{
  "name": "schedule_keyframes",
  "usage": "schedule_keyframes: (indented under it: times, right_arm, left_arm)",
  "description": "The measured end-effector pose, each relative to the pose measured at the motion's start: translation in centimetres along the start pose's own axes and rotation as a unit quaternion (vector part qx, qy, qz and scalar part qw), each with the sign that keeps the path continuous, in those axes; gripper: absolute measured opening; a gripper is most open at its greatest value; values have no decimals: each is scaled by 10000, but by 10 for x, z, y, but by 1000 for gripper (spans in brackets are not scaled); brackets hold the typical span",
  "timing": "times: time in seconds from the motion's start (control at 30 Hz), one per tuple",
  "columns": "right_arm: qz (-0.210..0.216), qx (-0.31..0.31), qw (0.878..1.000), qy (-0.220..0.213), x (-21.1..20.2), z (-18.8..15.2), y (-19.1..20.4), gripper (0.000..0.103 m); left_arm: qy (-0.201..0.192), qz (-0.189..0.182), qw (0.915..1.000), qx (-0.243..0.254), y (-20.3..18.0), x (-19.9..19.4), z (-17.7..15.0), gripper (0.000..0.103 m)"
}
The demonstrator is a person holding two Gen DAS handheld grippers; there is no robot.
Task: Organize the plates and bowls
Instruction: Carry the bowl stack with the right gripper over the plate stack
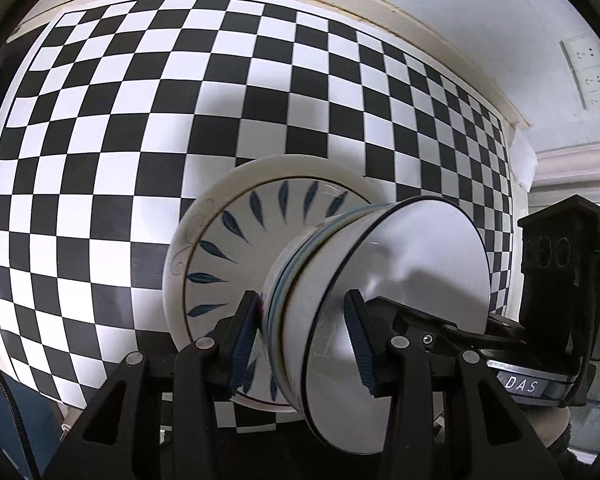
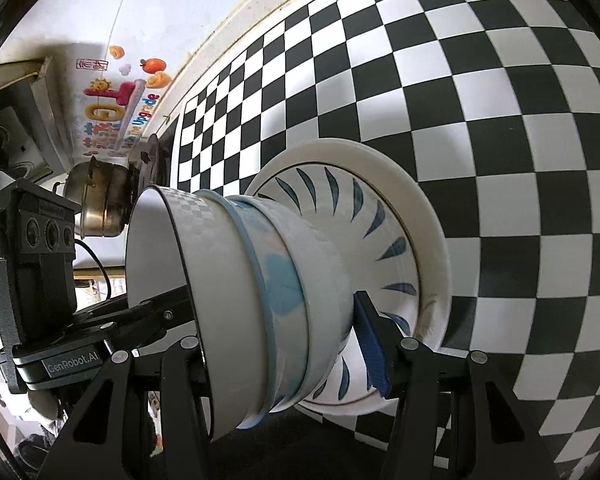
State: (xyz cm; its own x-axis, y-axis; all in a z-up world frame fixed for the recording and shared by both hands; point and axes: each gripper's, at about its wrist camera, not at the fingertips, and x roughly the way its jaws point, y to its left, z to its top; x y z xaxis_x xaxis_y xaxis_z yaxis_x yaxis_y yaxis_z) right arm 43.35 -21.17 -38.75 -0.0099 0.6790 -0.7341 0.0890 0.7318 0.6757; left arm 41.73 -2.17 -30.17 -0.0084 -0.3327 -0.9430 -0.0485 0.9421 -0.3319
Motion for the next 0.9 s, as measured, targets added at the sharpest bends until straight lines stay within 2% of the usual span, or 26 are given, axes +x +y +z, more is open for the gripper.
schedule_keyframes:
  times: [0.53, 0.9]
  right_arm:
    - [-176, -52, 9997, 169, 22, 10, 2, 55]
    - [-197, -125, 9996, 181, 27, 13, 4, 55]
  left_arm:
    - [97, 91, 9999, -63, 12, 13, 6, 40]
    - [-11, 203, 9998, 3, 13, 13, 5, 41]
